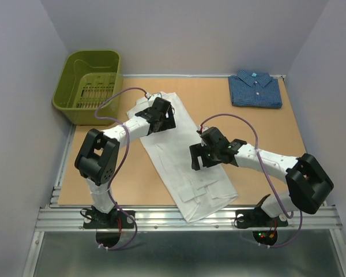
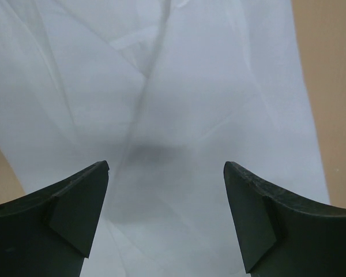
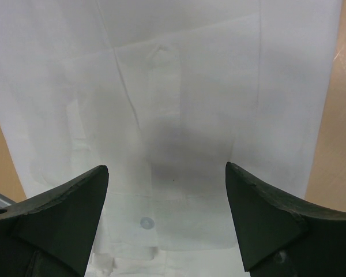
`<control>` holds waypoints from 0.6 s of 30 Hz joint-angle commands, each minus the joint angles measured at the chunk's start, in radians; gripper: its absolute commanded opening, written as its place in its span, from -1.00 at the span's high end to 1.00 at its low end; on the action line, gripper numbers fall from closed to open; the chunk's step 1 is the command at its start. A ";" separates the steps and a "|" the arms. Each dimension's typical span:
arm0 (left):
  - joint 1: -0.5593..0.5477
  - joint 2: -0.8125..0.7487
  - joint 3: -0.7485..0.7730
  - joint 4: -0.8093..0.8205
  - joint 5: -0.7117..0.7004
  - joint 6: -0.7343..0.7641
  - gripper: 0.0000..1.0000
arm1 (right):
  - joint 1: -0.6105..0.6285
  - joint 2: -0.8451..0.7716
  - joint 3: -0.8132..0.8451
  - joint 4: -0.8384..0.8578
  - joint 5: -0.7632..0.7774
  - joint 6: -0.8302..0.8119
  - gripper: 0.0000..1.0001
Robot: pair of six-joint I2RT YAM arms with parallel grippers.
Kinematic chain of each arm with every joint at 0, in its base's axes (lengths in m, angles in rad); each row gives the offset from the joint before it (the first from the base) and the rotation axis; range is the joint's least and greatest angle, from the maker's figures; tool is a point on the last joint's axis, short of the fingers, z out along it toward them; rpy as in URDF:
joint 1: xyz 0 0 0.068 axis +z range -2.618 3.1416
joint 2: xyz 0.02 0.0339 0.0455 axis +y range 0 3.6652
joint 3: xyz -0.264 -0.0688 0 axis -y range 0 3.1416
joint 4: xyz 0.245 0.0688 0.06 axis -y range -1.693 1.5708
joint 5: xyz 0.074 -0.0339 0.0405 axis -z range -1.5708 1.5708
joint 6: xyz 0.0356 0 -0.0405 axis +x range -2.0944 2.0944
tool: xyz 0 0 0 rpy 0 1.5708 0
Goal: Fold and stack the long sleeve shirts
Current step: Fold the shirt
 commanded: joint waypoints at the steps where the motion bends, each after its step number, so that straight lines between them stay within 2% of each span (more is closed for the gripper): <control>1: 0.005 0.030 0.005 0.000 -0.001 -0.032 -0.85 | 0.003 0.014 -0.029 0.004 -0.031 0.028 -0.73; 8: 0.008 0.171 0.046 -0.007 -0.012 -0.038 -0.82 | 0.004 0.057 -0.035 0.007 -0.070 0.046 -0.73; 18: 0.012 0.429 0.386 -0.078 -0.023 0.051 -0.82 | 0.005 0.199 0.012 0.050 -0.140 0.077 -0.73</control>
